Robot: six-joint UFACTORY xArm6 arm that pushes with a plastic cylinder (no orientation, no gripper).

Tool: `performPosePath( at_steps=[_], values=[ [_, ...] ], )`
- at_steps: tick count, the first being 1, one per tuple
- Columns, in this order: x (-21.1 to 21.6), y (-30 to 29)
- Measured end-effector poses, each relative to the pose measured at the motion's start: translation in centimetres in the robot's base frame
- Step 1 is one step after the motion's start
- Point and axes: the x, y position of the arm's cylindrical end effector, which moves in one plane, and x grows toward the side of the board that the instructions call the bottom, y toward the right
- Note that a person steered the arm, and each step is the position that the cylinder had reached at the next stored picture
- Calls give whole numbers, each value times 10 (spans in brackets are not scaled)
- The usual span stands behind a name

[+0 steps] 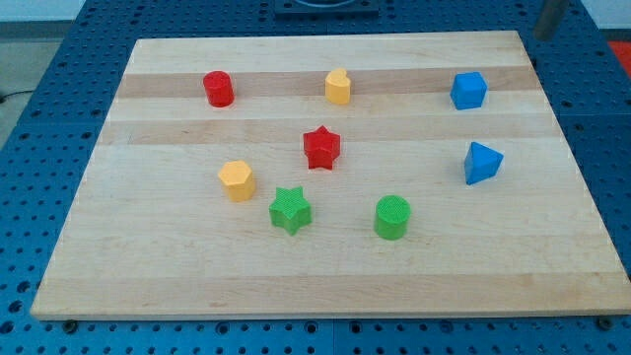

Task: Place your arm below the blue cube

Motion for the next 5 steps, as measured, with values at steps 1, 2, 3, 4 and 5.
performPosePath(
  at_steps=[1,2,3,4,5],
  values=[
    [0,0],
    [14,-15],
    [63,-54],
    [98,-60],
    [128,-60]
  ],
)
